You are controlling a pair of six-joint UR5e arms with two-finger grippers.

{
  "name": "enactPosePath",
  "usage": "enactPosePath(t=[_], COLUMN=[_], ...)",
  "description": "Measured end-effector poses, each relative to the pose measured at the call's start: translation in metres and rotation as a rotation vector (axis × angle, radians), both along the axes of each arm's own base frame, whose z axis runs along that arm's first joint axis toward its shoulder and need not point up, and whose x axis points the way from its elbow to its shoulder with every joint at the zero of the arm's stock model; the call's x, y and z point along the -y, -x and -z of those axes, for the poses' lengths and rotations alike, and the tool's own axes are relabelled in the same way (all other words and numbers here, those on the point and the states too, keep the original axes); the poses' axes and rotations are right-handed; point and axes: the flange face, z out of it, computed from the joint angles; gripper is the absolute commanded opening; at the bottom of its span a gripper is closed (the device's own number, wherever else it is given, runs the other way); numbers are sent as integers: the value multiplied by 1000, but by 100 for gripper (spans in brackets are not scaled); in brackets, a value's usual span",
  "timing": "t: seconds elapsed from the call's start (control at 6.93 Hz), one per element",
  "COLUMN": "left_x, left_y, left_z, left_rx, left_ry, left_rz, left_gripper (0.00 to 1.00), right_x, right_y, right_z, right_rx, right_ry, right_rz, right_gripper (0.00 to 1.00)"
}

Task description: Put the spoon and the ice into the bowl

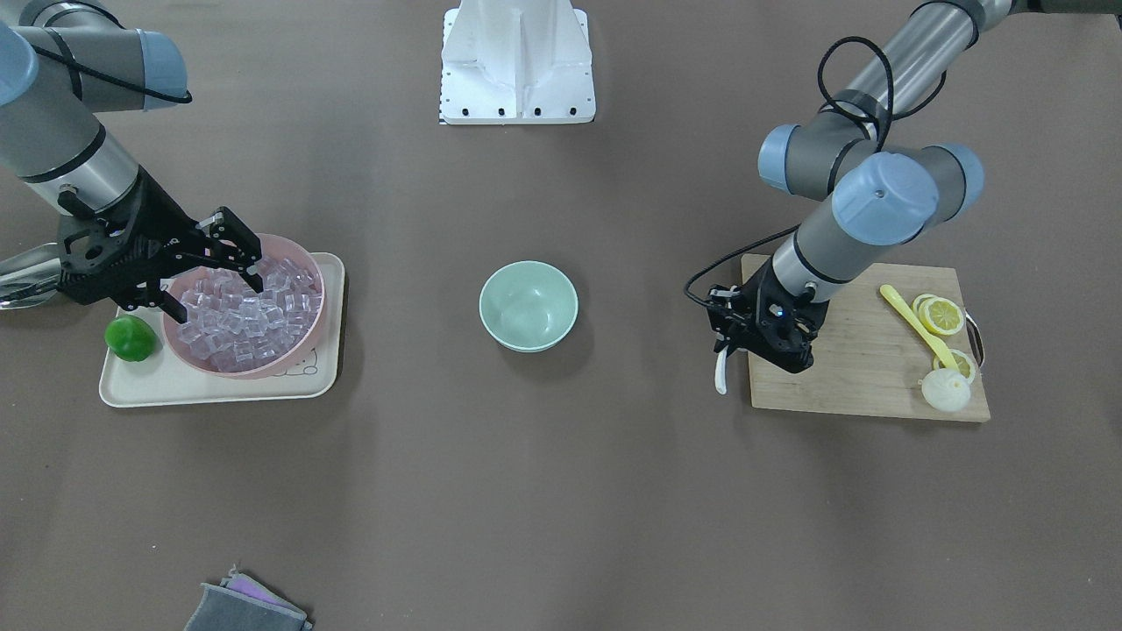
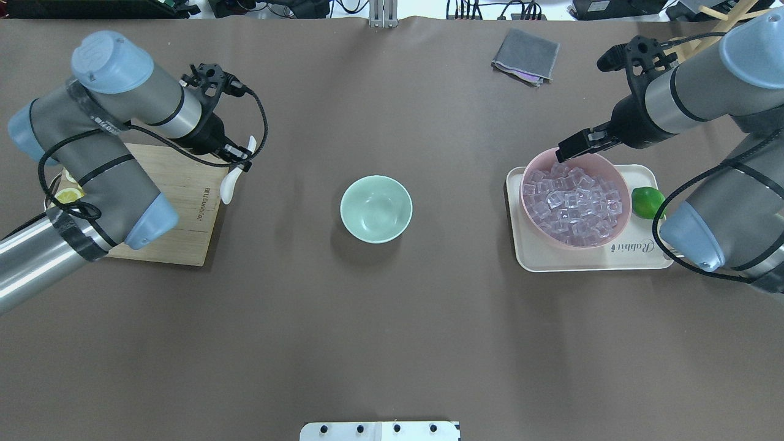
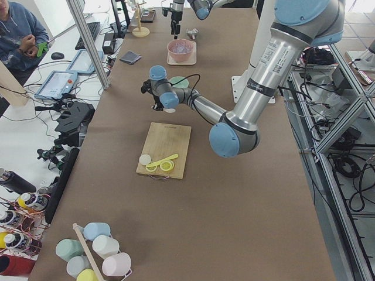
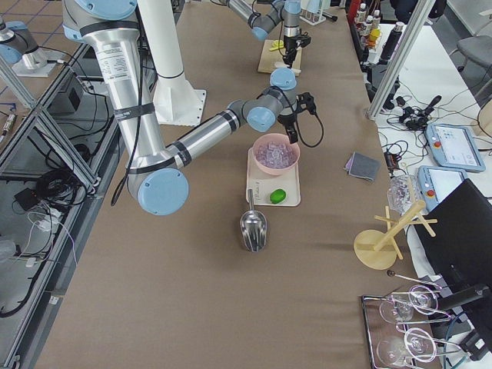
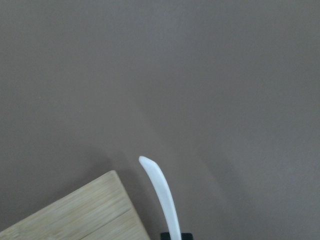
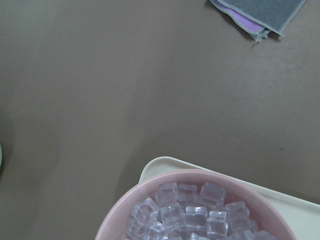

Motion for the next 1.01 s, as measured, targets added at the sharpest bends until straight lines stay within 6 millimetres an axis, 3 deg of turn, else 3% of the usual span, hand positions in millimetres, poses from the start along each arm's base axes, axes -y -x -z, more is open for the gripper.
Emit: enactPosePath(t=[0.29, 0.58, 0.72, 1.01], left_x=[-7, -16, -16, -17], left_y=[-40, -86, -103, -128], left_z=[78, 137, 154, 171], left_rx=[-45, -74, -77, -78], left_ry=[111, 161, 161, 140], left_rz=[39, 82, 108, 135], left_gripper=[0, 0, 0, 0], right_x=[-9, -14, -17, -22], right_y=[18, 25, 29, 39], right_z=[-3, -9, -12, -21], right_rx=[-23, -32, -37, -55], right_ry=[-15, -9, -5, 3], right_rz=[9, 22, 29, 43], right_gripper=[89, 87, 86, 82])
